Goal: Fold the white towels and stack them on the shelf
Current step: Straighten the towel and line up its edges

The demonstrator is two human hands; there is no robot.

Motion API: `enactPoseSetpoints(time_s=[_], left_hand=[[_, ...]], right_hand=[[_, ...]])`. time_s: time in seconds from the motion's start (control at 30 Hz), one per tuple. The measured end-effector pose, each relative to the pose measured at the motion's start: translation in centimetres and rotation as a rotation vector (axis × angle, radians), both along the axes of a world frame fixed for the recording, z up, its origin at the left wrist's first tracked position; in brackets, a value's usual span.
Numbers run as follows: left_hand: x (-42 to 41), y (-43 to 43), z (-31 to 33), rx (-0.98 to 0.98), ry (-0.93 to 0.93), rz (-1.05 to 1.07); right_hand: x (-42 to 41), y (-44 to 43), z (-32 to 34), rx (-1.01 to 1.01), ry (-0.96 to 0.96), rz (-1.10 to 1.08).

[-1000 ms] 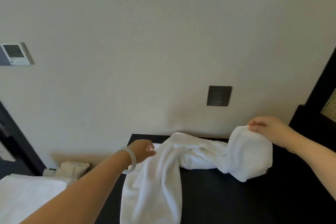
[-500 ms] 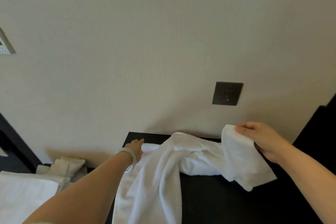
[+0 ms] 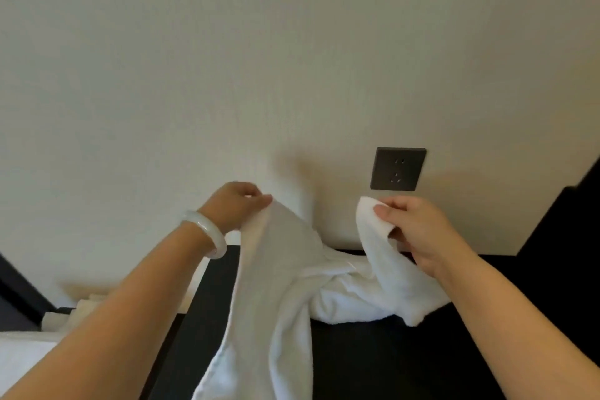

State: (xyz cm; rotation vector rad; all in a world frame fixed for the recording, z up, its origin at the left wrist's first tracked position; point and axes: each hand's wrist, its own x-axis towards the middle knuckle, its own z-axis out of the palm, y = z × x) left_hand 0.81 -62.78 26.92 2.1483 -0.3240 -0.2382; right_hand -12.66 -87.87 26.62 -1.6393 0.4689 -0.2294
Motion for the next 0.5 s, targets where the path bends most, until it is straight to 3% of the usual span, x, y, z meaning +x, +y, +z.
enactPoseSetpoints(time_s=[0.1,0.2,0.43,0.5], left_hand=[[-7.4,-2.7,3.6,-0.342,0.005,-0.106],[-14.5,-5.3,1.1,-0.411,0.096,-0.122],[-21.7,-5.0,-4.3,-0.55,0.346,0.007],[-22.7,-4.7,-4.5,-0.576,0.35,0.029]], right_hand=[[-3.8,2.8,2.3,-0.22,-0.157,-0.021],[-7.7,6.3,1.1,-0.42,-0.125,-0.025],[-13.9,7.2,-3.2,-0.264,-0.002,-0.05],[-14.7,7.2,-3.6,-0.391,-0.056,-0.176]])
